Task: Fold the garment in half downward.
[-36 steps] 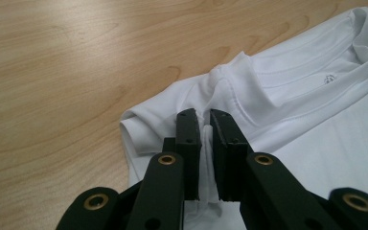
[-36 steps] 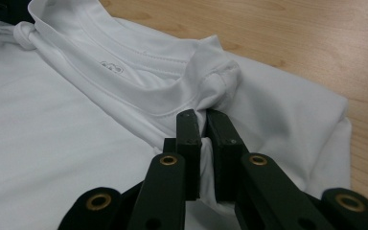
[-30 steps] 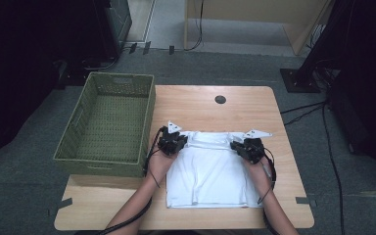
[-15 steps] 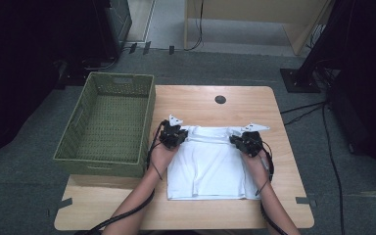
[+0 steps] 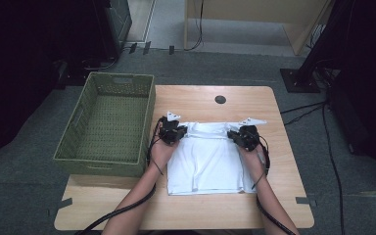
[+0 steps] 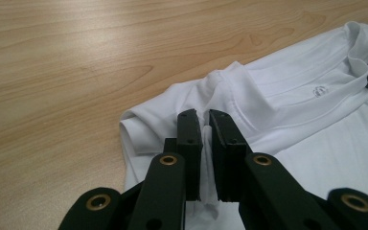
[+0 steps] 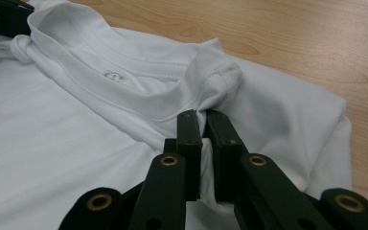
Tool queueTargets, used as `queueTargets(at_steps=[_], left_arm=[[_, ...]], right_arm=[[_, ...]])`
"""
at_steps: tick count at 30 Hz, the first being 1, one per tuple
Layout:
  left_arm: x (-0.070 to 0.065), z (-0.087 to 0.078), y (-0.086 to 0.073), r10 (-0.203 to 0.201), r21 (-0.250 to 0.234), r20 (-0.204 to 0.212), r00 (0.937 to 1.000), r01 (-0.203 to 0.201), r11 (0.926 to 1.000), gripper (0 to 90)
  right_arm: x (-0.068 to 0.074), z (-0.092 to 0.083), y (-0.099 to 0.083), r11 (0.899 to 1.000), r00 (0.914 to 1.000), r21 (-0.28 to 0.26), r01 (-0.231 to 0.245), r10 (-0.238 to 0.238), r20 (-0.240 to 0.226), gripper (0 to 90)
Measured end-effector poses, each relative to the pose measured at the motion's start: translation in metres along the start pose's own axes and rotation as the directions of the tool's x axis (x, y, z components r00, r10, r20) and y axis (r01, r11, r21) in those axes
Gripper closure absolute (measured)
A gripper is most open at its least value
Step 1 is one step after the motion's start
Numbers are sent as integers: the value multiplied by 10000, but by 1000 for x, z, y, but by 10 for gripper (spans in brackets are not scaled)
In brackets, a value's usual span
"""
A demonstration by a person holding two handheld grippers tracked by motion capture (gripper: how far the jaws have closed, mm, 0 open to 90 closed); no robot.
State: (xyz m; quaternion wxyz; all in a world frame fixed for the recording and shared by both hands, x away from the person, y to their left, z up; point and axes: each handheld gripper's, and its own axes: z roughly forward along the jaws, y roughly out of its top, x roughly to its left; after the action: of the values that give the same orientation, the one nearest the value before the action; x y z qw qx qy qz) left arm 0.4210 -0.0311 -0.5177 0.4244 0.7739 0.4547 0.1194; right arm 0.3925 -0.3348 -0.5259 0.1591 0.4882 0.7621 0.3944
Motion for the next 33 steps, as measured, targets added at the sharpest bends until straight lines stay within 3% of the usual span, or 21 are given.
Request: queueTargets(at_steps=[7,15,19,24,33], left_arm=[[-17,-17,-11,470,-514,-111,9988,-475,9975,843],[-23,-28,-14,534,-969,-98,9985,-541,9938,843],[-22,-33,-11,497,-1002,-38,9988,-498,9937,843],[-27,-51,-14,476,-1150,79,9988,-464,9923,843],[-44,-76,-34,823,-1085,312,9961,-784,9910,842]], right_arm=[[12,-15,-7,9997,9996,-156,202,-205,-179,858],[17,-32,-7,9987,9992,-411,317,-327,-232,858],[16,-36,-1,9983,9992,-533,237,-255,-318,858],[24,-48,0,9978,9986,-543,381,-401,-352,858],[40,-69,-17,9979,9968,-489,426,-458,-650,858]])
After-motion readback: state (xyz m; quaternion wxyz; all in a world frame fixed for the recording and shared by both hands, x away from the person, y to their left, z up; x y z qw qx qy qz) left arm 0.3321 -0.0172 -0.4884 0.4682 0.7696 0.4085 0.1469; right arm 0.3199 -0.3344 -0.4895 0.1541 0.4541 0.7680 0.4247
